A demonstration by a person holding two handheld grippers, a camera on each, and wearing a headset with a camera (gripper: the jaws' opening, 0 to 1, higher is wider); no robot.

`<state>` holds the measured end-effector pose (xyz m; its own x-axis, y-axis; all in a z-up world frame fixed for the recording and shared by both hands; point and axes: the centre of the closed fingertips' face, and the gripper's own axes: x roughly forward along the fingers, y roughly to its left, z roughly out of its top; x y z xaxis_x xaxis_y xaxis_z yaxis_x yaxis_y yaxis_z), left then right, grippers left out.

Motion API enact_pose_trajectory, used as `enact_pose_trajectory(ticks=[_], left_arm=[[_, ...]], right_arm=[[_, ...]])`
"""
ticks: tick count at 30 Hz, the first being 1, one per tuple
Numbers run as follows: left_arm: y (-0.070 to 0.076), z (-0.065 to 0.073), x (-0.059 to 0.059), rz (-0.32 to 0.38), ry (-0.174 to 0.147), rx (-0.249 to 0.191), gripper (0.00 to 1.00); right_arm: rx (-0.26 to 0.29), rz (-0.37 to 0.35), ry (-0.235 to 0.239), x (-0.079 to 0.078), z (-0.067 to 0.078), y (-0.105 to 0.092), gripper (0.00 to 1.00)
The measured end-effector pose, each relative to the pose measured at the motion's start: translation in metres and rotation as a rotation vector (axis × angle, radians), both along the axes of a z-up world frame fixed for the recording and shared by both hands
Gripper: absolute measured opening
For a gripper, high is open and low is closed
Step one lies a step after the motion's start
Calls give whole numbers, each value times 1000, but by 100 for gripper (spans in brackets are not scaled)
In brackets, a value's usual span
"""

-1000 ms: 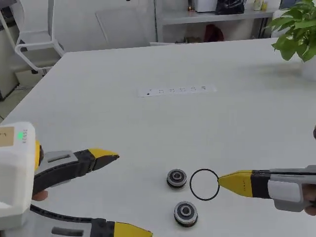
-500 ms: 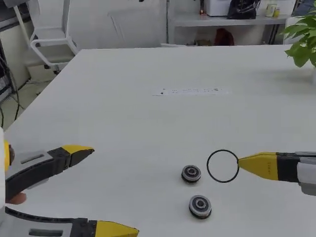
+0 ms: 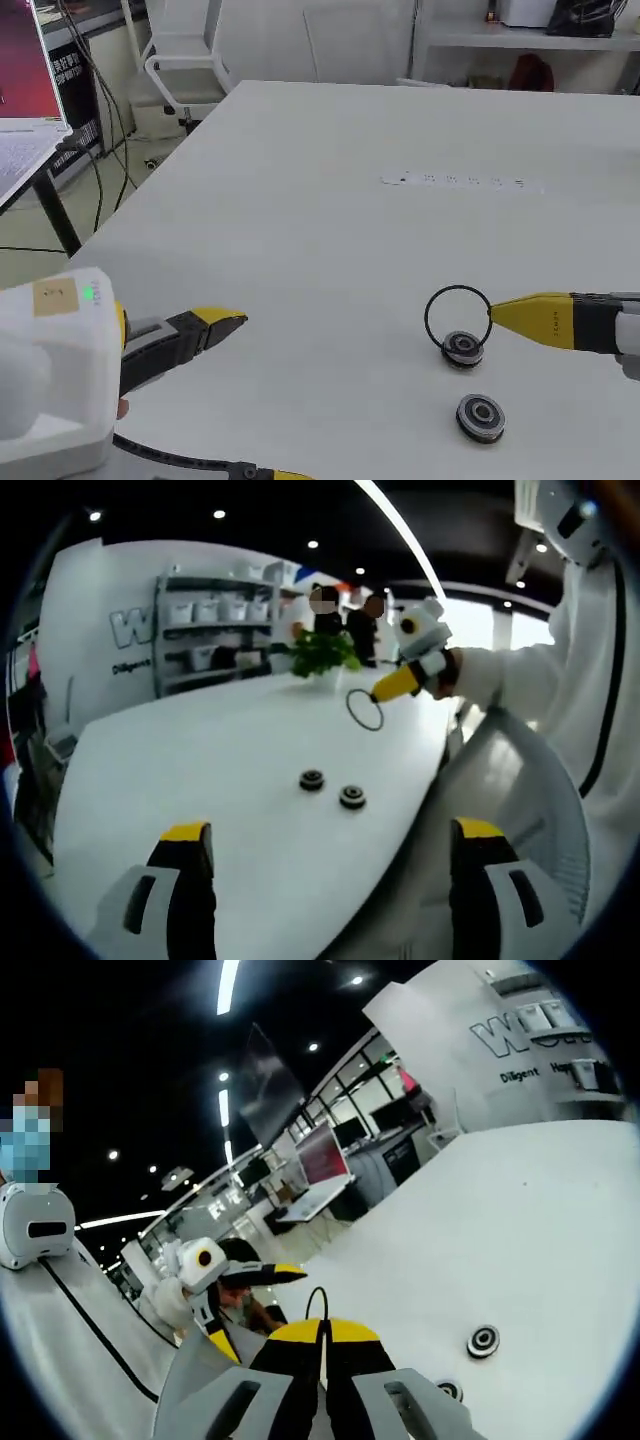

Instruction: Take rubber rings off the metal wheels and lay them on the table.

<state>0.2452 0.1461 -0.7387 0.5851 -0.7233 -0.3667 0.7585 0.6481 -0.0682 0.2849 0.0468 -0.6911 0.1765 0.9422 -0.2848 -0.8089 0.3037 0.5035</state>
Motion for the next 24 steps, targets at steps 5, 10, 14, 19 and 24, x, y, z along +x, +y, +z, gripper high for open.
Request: enact_pose_trajectory(ticks=[5,10,14,19,24], left_arm=[[6,-3,2,-2,6,-9,100],[11,-4,5,-4,8,-25,99],[11,-8,7,-9,12,-21,98],[7,-14,7,-26,16,-21,97],[10,-17,14,-15,18,-32,97]], right_arm=[[-31,25,10,1,-10,13,0],[-57,10,15,11,-17,22,0],[-77,12,18,16,-23,30,0],[-139,27,37,25,-47,41,0],[-157,38,110,29,-69,50,0]])
